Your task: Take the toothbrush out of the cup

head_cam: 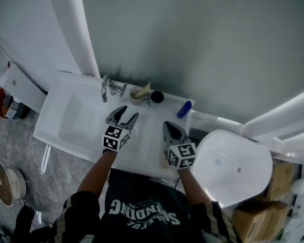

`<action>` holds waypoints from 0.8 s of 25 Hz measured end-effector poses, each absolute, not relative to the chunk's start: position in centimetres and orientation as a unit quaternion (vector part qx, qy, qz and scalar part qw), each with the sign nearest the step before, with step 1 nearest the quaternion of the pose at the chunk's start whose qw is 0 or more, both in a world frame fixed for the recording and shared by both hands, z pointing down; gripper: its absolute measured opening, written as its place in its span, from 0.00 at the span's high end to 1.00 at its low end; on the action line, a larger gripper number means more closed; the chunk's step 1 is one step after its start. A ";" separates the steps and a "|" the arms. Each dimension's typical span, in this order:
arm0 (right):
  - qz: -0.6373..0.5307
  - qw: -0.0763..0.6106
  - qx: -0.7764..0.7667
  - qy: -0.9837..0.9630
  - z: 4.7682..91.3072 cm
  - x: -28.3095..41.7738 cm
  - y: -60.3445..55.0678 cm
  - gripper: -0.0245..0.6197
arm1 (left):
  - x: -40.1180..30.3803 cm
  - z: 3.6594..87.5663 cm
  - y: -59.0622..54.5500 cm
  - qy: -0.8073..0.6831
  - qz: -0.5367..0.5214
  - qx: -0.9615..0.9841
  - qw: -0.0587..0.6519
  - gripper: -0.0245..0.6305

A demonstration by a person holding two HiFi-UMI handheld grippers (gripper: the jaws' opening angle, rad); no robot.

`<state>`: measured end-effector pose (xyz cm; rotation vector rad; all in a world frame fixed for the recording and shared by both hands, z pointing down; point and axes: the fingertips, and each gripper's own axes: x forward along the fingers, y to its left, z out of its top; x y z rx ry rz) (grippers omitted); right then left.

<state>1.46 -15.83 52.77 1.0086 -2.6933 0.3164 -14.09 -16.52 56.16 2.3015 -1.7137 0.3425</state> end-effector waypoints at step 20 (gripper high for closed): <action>0.126 0.140 0.406 -0.894 54.1 5.7 -16.5 0.97 | -14.7 61.2 -26.6 -0.564 0.193 0.791 0.140 0.63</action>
